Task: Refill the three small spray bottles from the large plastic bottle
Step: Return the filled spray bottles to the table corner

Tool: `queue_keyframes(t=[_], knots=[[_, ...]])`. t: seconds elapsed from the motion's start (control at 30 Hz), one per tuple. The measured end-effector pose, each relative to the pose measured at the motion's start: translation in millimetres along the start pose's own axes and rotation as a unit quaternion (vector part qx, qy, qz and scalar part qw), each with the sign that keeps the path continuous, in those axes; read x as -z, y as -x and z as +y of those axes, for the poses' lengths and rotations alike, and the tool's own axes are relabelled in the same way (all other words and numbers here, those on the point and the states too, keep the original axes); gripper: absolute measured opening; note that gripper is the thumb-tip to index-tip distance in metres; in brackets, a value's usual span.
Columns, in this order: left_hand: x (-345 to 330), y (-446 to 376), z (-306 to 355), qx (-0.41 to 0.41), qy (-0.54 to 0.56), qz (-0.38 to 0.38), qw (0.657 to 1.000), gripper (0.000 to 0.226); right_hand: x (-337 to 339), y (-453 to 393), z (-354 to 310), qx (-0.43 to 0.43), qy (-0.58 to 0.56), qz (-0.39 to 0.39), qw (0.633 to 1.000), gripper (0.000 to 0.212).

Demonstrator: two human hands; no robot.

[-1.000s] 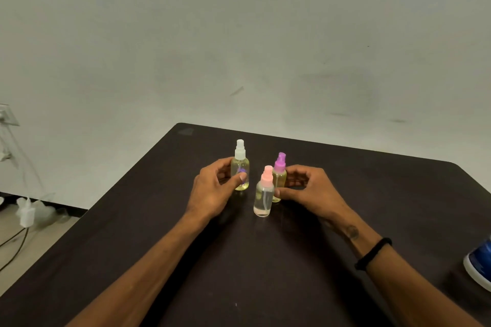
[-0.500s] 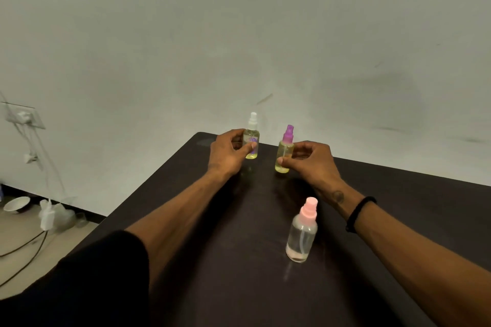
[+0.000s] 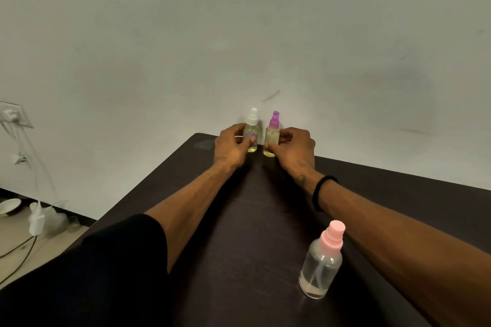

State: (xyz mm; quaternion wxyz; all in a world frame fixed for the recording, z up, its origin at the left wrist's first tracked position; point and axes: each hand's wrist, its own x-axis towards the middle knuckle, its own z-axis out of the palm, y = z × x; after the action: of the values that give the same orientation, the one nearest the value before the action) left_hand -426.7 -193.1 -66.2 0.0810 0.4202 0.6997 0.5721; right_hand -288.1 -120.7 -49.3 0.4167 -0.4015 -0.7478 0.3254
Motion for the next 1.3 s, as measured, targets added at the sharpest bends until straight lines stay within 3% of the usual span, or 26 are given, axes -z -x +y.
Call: queue_keyframes(t=[0.2,0.4,0.57,0.7,0.77,0.83,1.07,1.2,1.3], knots=[[-1.8,-6.1,-4.0,0.013,0.013,0.019,1.0,0.049,-14.4,-9.4,-3.2,0.011,0.043,0.026,0.999,0.041],[-0.1,-7.4,-8.5,0.034,0.056,0.035,0.997,0.04,-23.5,-11.0,-8.5,0.0,0.077,0.041,0.996,0.037],[1.7,-7.9,-9.4,0.044,0.049,0.026,0.997,0.054,-5.1,5.0,-4.6,-0.027,0.055,-0.012,0.998,0.048],[4.6,-3.7,-4.9,0.054,0.045,0.025,0.997,0.072,42.7,36.0,7.0,-0.053,0.057,-0.049,0.996,0.027],[5.1,3.3,2.0,0.059,0.035,0.03,0.997,0.077,71.7,54.8,9.8,-0.073,0.01,-0.083,0.994,0.03],[7.7,14.6,6.4,0.066,0.016,0.043,0.997,0.072,99.0,76.2,6.1,-0.081,-0.034,-0.118,0.989,0.035],[29.1,82.1,23.2,0.047,0.009,0.04,0.998,0.024,175.9,159.7,-17.0,-0.072,-0.099,-0.225,0.967,0.043],[39.5,124.0,36.5,0.047,0.033,-0.016,0.998,0.016,199.8,192.0,-19.3,-0.045,-0.083,-0.318,0.943,0.071],[47.0,160.1,52.8,0.043,0.057,-0.08,0.994,0.019,196.4,212.2,-24.5,-0.042,-0.046,-0.292,0.954,0.09]])
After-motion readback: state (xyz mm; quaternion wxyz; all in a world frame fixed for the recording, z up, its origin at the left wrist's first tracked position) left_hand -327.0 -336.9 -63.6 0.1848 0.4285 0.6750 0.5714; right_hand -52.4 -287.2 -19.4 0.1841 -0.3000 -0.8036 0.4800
